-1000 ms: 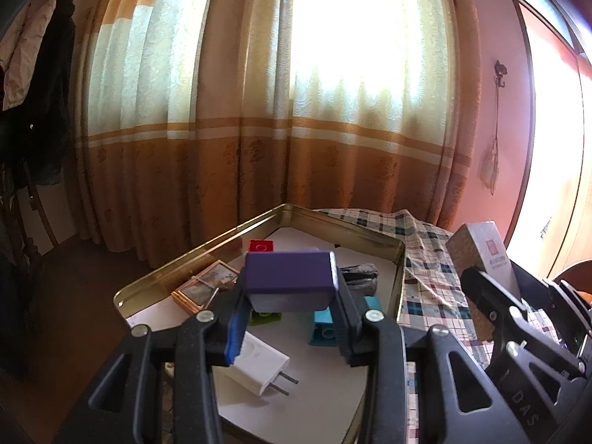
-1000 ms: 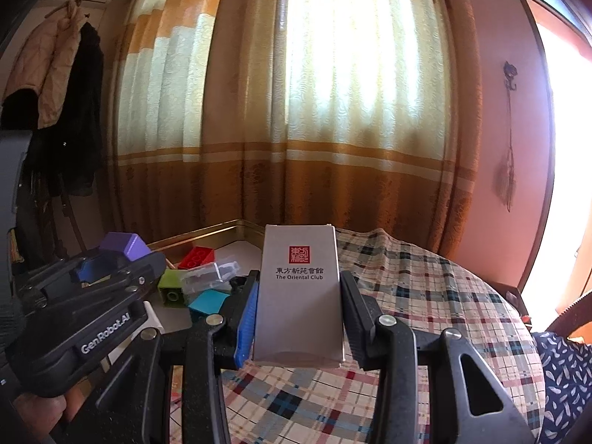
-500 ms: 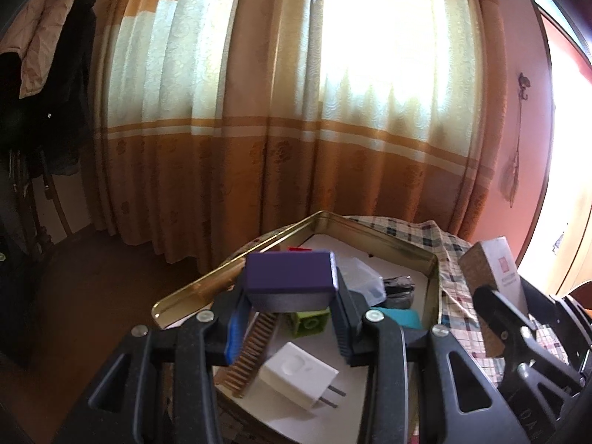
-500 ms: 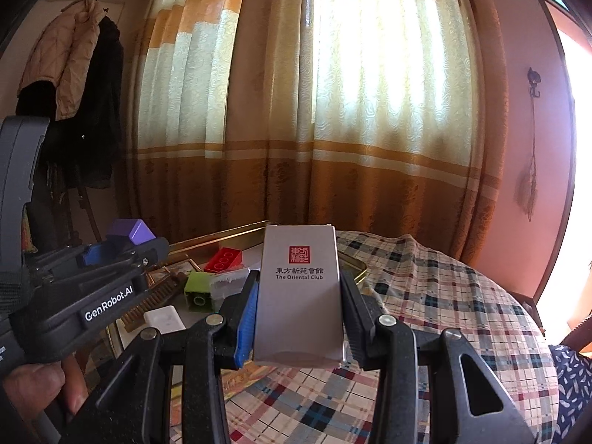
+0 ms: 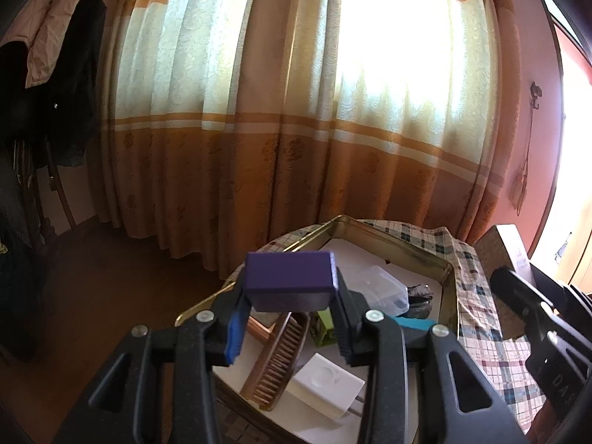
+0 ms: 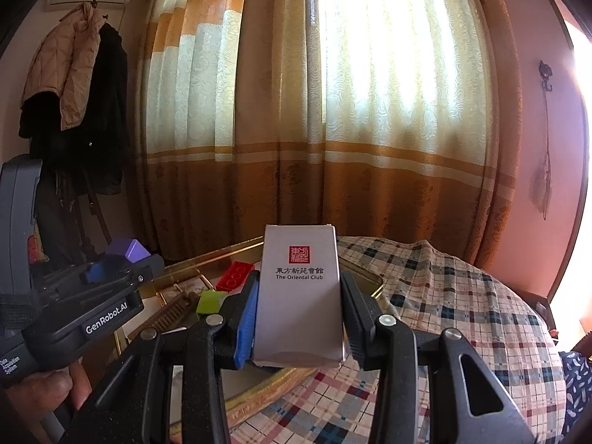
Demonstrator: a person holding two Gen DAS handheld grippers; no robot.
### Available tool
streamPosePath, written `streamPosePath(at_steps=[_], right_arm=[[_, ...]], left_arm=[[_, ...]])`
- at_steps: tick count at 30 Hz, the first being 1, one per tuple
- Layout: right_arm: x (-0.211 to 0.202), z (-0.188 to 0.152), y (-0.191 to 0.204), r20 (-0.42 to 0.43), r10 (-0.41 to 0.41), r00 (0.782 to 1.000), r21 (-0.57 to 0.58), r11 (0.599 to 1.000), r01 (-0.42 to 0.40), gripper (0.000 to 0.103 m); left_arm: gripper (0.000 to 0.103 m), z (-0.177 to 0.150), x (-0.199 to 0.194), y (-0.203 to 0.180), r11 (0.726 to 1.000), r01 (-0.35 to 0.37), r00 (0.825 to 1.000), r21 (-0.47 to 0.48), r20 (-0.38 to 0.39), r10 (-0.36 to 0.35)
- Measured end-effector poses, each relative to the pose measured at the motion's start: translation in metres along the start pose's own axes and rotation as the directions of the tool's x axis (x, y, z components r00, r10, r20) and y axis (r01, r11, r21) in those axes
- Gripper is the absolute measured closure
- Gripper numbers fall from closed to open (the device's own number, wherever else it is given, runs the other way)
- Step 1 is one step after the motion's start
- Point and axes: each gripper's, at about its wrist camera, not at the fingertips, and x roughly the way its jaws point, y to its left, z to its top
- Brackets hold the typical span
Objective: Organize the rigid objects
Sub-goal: 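Lower the purple cube into the tray with the left gripper while the right lowers the white box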
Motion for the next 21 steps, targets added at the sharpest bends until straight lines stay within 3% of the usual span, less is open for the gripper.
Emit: streamPosePath(at_steps=[12, 21], right_arm=[[0.014, 0.011, 0.002, -0.004, 0.039, 0.999, 0.005, 0.999, -0.039, 0.059], [0.034, 0.014, 0.003, -0.065, 0.065, 0.996, 0.024, 0.998, -0.064, 0.059]], left_arm=[[0.064, 0.003, 0.008, 0.007, 1.000, 0.013, 0.999, -0.006, -0.031, -0.013], [0.064, 0.014, 0.017, 0.003, 1.000, 0.024, 0.997, 0.014, -0.070, -0.023]])
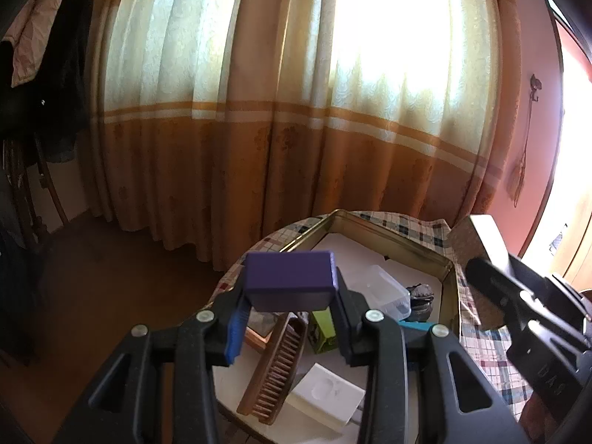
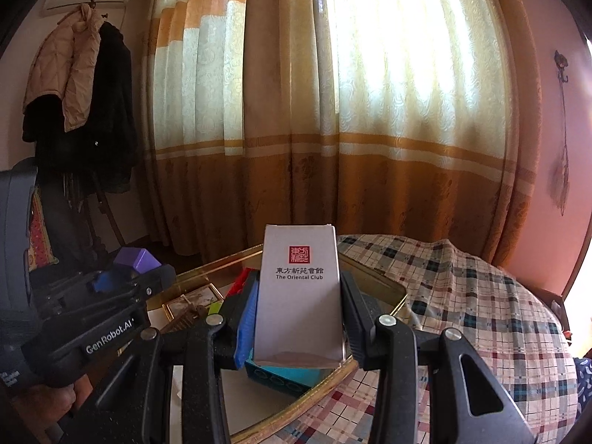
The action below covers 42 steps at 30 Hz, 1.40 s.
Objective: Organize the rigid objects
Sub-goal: 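Lower the purple cube into the tray with the left gripper while the right lowers the white box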
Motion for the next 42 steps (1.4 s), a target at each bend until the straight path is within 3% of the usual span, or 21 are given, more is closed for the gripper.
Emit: streamPosePath(at_steps=[20, 31, 32, 33, 35, 36, 41, 42], right_arm=[[0.044, 0.009, -0.020, -0.166, 0.024, 0.986, 0.078, 0.997, -0.011, 0.059], [0.054, 0.003, -0.014, -0.215, 0.055, 0.975, 0.073, 0.996, -0.040, 0.059], [0.055, 0.002, -0.013, -0.219, 0.067, 0.973, 0.075, 0.996, -0.051, 0.057], [0.055, 0.001, -0.013, -0.221, 0.074, 0.972, 0.076, 0.995, -0.058, 0.047], [0.054, -0.001, -0.014, -0.218, 0.067, 0.974, 0.080, 0.996, -0.050, 0.039], [0.054, -0.001, -0.016, -0.217, 0.066, 0.974, 0.086, 0.995, -0.048, 0.034], [0.044, -0.001, -0.026, -0.183, 0.071, 0.981, 0.134, 0.990, -0.047, 0.025], [0.041, 0.000, -0.028, -0.172, 0.072, 0.983, 0.143, 0.989, -0.048, 0.024]], left_arm=[[0.064, 0.010, 0.028, -0.023, 0.997, 0.017, 0.991, 0.079, -0.134, -0.007], [0.064, 0.005, 0.037, -0.027, 0.994, 0.039, 0.981, 0.099, -0.192, -0.019], [0.064, 0.004, 0.038, -0.028, 0.994, 0.041, 0.980, 0.104, -0.199, -0.019], [0.063, 0.002, 0.038, -0.029, 0.993, 0.037, 0.980, 0.110, -0.200, -0.014], [0.062, 0.001, 0.035, -0.028, 0.994, 0.021, 0.981, 0.112, -0.192, 0.001], [0.061, 0.001, 0.035, -0.028, 0.994, 0.022, 0.982, 0.112, -0.190, -0.001], [0.018, 0.004, 0.028, -0.020, 0.996, -0.031, 0.987, 0.085, -0.158, 0.045], [0.014, 0.004, 0.025, -0.018, 0.997, -0.034, 0.987, 0.076, -0.154, 0.045]])
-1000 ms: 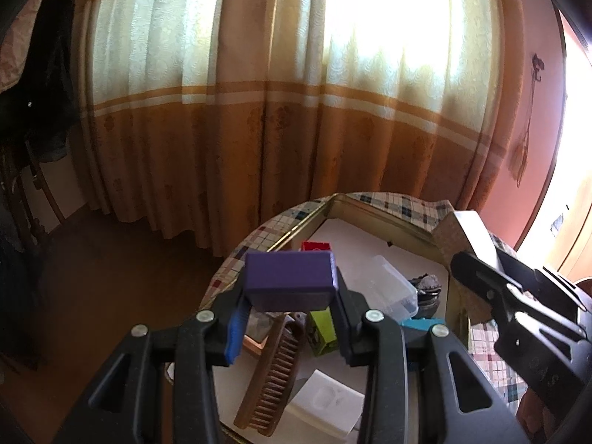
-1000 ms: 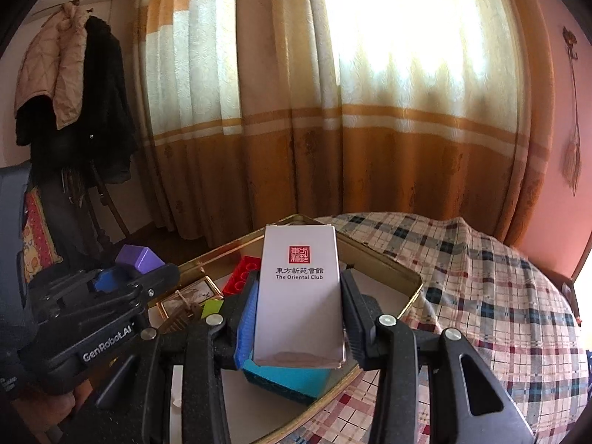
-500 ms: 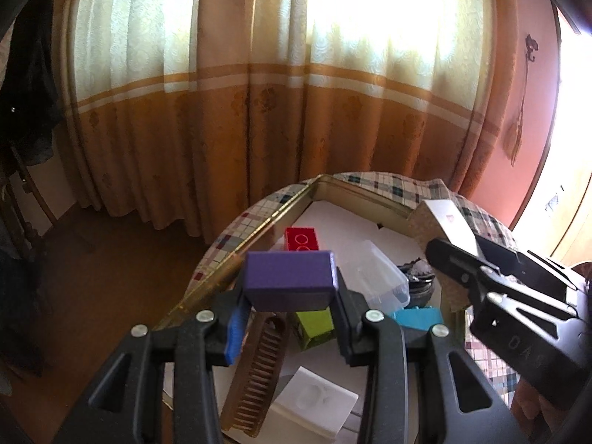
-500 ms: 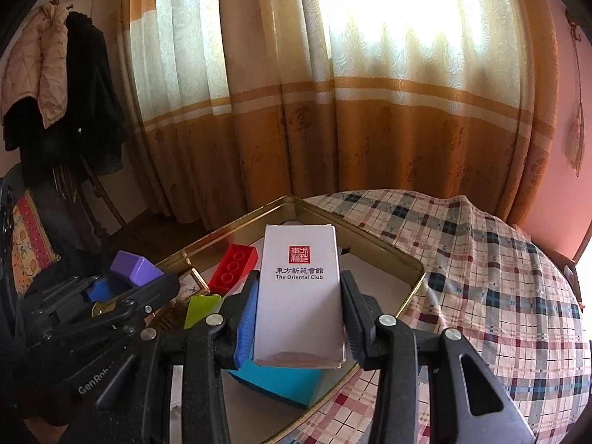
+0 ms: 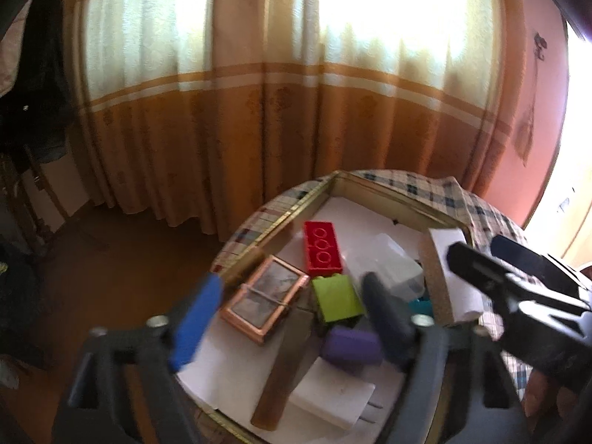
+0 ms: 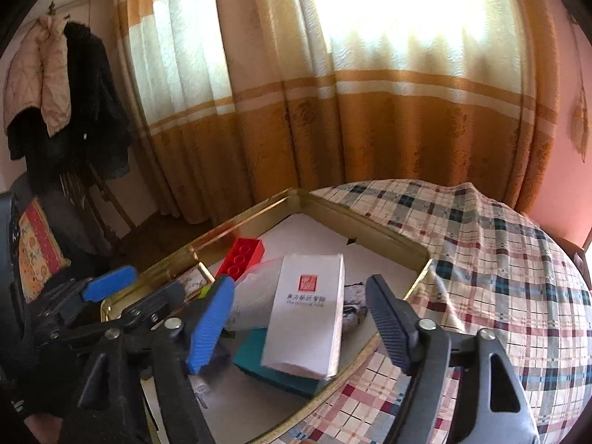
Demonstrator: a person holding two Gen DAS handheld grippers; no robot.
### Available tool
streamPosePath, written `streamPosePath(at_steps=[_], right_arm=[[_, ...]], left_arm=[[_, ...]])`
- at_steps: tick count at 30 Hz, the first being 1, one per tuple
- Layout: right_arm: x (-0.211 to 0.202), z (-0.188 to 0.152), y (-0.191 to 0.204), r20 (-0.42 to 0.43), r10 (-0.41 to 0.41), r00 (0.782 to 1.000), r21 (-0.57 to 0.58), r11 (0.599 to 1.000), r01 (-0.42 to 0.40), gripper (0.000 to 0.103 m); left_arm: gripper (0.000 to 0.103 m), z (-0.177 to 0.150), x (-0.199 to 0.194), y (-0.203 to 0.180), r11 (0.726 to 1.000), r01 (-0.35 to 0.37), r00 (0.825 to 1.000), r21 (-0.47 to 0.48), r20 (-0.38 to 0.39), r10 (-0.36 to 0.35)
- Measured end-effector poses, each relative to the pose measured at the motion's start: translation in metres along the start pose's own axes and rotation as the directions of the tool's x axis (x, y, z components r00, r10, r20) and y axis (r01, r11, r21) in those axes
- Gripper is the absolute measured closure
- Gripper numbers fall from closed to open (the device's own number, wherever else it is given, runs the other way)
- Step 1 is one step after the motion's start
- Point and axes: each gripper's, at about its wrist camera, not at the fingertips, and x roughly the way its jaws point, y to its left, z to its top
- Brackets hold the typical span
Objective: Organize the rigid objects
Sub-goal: 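Lower the purple cube into the tray with the left gripper while the right lowers the white box, then open both grippers and withdraw them from the tray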
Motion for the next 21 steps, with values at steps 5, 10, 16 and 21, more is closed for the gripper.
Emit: streamPosePath(at_steps=[5, 10, 16, 21], right_arm=[[-0.018, 0.002, 0.005, 0.059, -0.003, 0.998, -0.008, 1.000, 0.004, 0.021], [-0.032, 0.001, 0.014, 0.103, 0.001, 0.995, -0.035, 0.999, 0.002, 0.020], [-0.039, -0.003, 0.020, 0.119, 0.007, 0.993, -0.050, 0.999, -0.001, 0.020], [-0.040, -0.007, 0.019, 0.118, 0.009, 0.993, -0.050, 0.999, -0.003, 0.020]], left_arm=[[0.002, -0.002, -0.012, -0.001, 1.000, 0.010, 0.999, 0.001, 0.031, -0.010], [0.000, -0.002, -0.014, 0.001, 1.000, 0.017, 1.000, -0.012, 0.024, -0.017], [0.000, -0.005, -0.018, 0.003, 1.000, -0.020, 0.999, 0.003, 0.048, 0.019], [0.000, -0.007, -0.021, 0.005, 1.000, -0.023, 0.998, 0.005, 0.056, 0.023]])
